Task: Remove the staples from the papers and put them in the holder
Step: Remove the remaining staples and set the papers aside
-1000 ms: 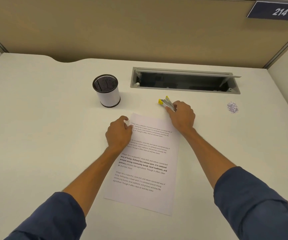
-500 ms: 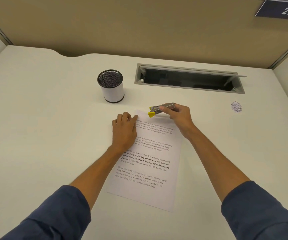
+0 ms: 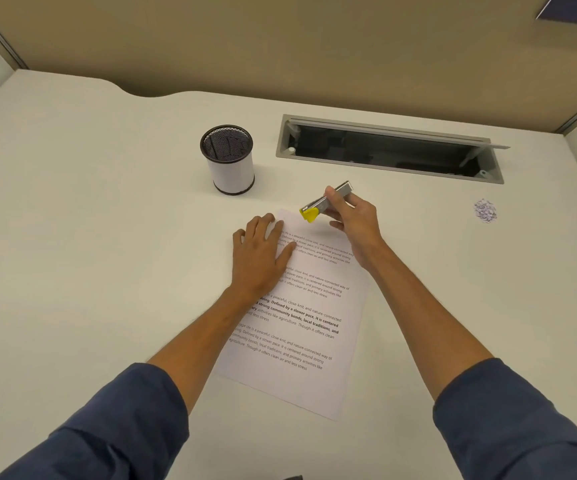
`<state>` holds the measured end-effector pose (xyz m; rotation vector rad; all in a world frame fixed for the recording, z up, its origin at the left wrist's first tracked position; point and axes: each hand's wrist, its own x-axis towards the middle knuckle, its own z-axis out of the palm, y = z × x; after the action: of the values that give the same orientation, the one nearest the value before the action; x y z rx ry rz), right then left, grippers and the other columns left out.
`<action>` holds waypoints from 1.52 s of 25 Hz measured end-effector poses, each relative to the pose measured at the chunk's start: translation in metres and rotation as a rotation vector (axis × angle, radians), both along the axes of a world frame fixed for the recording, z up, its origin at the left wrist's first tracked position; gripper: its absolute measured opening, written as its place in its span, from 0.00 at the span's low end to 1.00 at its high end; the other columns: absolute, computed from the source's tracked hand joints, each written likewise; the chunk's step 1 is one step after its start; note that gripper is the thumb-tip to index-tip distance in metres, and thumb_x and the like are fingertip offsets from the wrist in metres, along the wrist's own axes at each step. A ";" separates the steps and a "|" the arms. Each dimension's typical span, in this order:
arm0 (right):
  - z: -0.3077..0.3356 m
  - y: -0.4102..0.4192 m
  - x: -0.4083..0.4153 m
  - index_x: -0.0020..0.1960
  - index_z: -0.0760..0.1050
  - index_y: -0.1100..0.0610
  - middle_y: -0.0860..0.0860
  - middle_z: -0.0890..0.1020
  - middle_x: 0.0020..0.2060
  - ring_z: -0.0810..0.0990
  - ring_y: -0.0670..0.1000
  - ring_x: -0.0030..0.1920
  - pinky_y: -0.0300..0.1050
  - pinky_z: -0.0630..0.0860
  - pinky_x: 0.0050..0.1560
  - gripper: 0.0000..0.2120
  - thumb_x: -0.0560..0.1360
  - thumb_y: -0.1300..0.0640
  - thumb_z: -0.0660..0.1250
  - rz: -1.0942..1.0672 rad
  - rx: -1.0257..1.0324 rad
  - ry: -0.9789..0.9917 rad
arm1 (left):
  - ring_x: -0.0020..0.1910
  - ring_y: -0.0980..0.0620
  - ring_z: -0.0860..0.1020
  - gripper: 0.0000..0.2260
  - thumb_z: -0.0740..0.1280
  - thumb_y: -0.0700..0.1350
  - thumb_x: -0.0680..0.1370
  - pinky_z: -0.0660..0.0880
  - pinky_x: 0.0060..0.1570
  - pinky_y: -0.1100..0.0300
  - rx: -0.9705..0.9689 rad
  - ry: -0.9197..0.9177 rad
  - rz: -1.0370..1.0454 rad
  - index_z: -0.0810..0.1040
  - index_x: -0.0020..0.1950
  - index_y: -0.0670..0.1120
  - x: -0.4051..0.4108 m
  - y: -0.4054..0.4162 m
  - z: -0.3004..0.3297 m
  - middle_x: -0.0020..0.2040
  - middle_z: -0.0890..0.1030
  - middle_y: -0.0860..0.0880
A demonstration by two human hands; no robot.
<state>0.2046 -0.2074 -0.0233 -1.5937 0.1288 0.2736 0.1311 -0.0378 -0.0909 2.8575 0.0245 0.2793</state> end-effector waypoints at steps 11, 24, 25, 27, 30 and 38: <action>-0.009 0.001 0.005 0.56 0.71 0.55 0.51 0.80 0.43 0.76 0.52 0.40 0.47 0.71 0.41 0.13 0.82 0.48 0.53 0.537 -0.810 -0.480 | 0.71 0.45 0.67 0.26 0.50 0.57 0.80 0.63 0.63 0.45 -0.006 0.015 -0.030 0.71 0.71 0.44 0.000 -0.001 0.003 0.72 0.71 0.47; -0.015 0.006 0.019 0.63 0.74 0.54 0.50 0.77 0.57 0.79 0.56 0.47 0.52 0.75 0.43 0.16 0.82 0.48 0.55 0.649 -1.291 -0.733 | 0.70 0.46 0.68 0.25 0.54 0.55 0.78 0.62 0.62 0.47 -0.054 -0.036 -0.013 0.73 0.69 0.44 0.003 -0.004 -0.001 0.71 0.72 0.48; -0.014 0.006 0.020 0.63 0.74 0.54 0.50 0.77 0.58 0.79 0.55 0.47 0.51 0.75 0.43 0.16 0.82 0.48 0.55 0.656 -1.287 -0.738 | 0.70 0.46 0.68 0.25 0.54 0.56 0.78 0.61 0.63 0.47 -0.060 -0.035 -0.012 0.73 0.69 0.44 0.004 -0.004 -0.001 0.71 0.73 0.48; -0.015 0.007 0.021 0.63 0.74 0.54 0.50 0.77 0.58 0.79 0.55 0.47 0.52 0.76 0.44 0.16 0.82 0.48 0.55 0.675 -1.284 -0.747 | 0.70 0.47 0.68 0.24 0.53 0.58 0.79 0.61 0.62 0.48 -0.077 -0.033 0.000 0.74 0.67 0.45 0.008 -0.003 -0.001 0.70 0.73 0.49; -0.016 0.006 0.023 0.63 0.74 0.54 0.50 0.77 0.57 0.79 0.55 0.46 0.51 0.75 0.42 0.16 0.82 0.48 0.55 0.685 -1.286 -0.779 | 0.68 0.46 0.70 0.24 0.55 0.59 0.79 0.62 0.61 0.49 -0.118 -0.058 0.025 0.75 0.66 0.45 0.016 -0.004 -0.002 0.68 0.75 0.48; -0.021 0.008 0.032 0.62 0.74 0.57 0.52 0.77 0.56 0.79 0.55 0.46 0.53 0.77 0.44 0.17 0.82 0.49 0.56 0.731 -1.289 -0.834 | 0.77 0.49 0.59 0.29 0.47 0.62 0.79 0.56 0.70 0.46 -0.034 0.049 0.001 0.66 0.75 0.49 0.018 0.001 -0.006 0.77 0.64 0.50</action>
<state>0.2365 -0.1997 -0.0444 -2.8538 -1.1598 0.0251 0.1491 -0.0370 -0.0971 2.8306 0.0402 0.2070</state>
